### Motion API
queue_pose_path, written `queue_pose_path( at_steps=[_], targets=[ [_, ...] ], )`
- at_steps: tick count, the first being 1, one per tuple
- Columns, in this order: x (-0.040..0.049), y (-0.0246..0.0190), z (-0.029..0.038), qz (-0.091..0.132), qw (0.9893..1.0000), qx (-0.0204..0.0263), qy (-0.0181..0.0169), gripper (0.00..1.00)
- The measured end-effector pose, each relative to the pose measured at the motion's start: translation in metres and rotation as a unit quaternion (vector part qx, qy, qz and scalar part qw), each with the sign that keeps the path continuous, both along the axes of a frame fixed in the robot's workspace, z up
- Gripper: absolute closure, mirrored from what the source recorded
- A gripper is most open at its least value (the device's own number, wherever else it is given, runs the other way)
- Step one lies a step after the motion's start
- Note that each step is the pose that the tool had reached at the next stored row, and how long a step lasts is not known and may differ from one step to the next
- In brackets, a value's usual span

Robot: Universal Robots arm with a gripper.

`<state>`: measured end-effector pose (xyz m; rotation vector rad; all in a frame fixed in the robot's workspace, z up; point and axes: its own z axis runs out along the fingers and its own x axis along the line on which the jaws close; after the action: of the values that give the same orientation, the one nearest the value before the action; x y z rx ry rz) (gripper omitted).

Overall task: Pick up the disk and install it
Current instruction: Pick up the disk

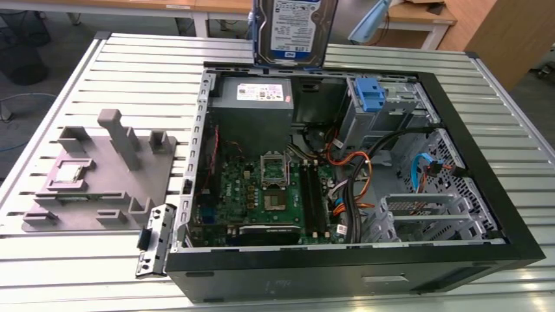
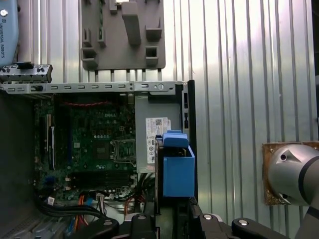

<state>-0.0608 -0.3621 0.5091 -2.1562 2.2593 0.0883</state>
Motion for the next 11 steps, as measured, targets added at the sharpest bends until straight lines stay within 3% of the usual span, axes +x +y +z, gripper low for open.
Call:
queue_pose_path(
  at_steps=[11],
  targets=[
    [0.0077,-0.0004,-0.0002,0.0,1.0,0.0,0.0,0.65]
  ],
)
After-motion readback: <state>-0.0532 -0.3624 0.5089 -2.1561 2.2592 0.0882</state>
